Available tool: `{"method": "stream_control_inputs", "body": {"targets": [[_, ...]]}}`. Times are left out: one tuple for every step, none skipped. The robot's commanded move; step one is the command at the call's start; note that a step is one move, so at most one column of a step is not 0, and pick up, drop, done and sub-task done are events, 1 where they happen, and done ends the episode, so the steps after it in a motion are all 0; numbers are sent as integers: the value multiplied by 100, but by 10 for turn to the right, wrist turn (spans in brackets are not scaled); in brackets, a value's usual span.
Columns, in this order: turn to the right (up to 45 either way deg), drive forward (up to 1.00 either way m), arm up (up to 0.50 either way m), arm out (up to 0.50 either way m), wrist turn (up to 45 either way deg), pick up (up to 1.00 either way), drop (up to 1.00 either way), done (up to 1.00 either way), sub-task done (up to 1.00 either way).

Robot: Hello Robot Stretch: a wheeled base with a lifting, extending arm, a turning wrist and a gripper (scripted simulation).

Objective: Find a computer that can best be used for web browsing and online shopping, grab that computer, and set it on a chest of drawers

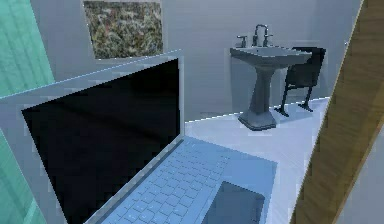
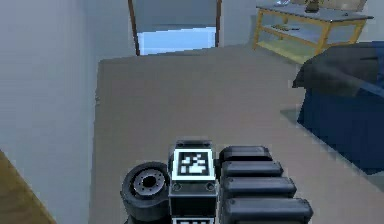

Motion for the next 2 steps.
{"method": "stream_control_inputs", "body": {"targets": [[240, 0, 0, 0, 0, 0, 0, 0, 0], [0, 20, 0, 0, 0, 0, 0, 0, 0]]}}
